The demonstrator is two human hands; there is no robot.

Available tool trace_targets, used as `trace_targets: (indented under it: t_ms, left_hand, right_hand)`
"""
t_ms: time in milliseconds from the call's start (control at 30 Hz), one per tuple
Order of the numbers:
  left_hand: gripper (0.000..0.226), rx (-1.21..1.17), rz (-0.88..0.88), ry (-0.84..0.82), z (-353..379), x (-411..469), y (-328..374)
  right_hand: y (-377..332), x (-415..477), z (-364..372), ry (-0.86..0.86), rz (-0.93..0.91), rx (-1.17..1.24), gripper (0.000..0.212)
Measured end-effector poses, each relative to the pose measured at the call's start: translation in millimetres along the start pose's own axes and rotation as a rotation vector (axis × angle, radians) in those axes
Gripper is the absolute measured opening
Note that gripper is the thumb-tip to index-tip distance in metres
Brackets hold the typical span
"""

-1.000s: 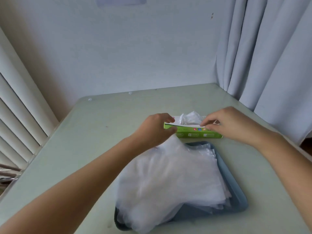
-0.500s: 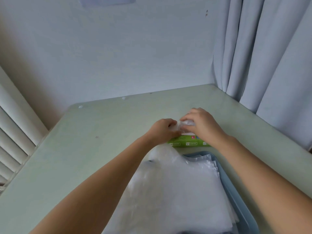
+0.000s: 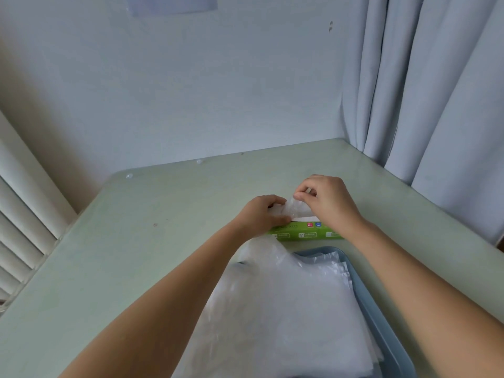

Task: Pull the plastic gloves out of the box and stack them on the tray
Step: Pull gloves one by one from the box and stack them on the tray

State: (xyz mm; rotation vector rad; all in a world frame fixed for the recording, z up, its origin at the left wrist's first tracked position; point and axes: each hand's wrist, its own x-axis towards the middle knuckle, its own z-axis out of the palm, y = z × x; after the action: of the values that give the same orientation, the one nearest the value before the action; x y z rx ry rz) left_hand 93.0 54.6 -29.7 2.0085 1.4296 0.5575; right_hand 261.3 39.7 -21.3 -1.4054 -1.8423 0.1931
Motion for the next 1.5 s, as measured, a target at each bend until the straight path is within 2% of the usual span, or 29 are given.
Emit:
trace_targets:
  t_ms: [267,467,600,833,933,1000,1067,1133,1200,1267,1367,1500]
  left_hand:
    - [0.050,0.032,0.035,0.003,1,3,-4]
    - [0.050,0.006,0.045,0.011,2,2,-5]
    - [0.050,-0.021,0.031,0.017,3,3,-7]
    - [0.048,0.002,0.042,-0.019,2,4,-7]
    - [0.032,-0.090,-0.003,-0.016,-5,3,-1]
    - [0.028,-0.361,-0.054,0.019,-14,-3,9]
    - [0.056,-0.769,-0.088,-0.065,-26,-14,25]
    - [0.087,-0.980,-0.080,-0.275,-38,-29,41]
    - [0.096,-0.924,-0.026,-0.436,-45,-46,52]
    - [0.092,-0.804,0.038,-0.470,-48,-59,58]
    - [0.061,-0.688,0.174,-0.441,-45,-81,65]
    - [0.021,-0.632,0.208,-0.250,-39,-108,73]
  right_hand:
    - [20,4,-9,0.219,0.241,0.180,0.008]
    - [16,5,-7,0.214,0.097,0.139,0.008]
    - [10,12,-19,0.294,-0.025,0.059,0.006]
    - [-5,23,-66,0.533,0.068,0.367,0.007]
    - [-21,22,-82,0.441,0.029,0.550,0.015]
    - [-32,17,-88,0.295,0.004,0.606,0.018]
    - [-43,10,-92,0.164,-0.010,0.595,0.013]
    - [-54,1,-97,0.085,-0.024,0.537,0.012]
    - [-65,-10,-101,0.042,-0.039,0.471,0.012]
    - [-73,-21,-104,-0.008,-0.033,0.431,0.011]
    - [-90,-40,-106,-0.103,0.002,0.425,0.012]
    - [-102,-64,-117,-0.261,0.137,0.442,0.043]
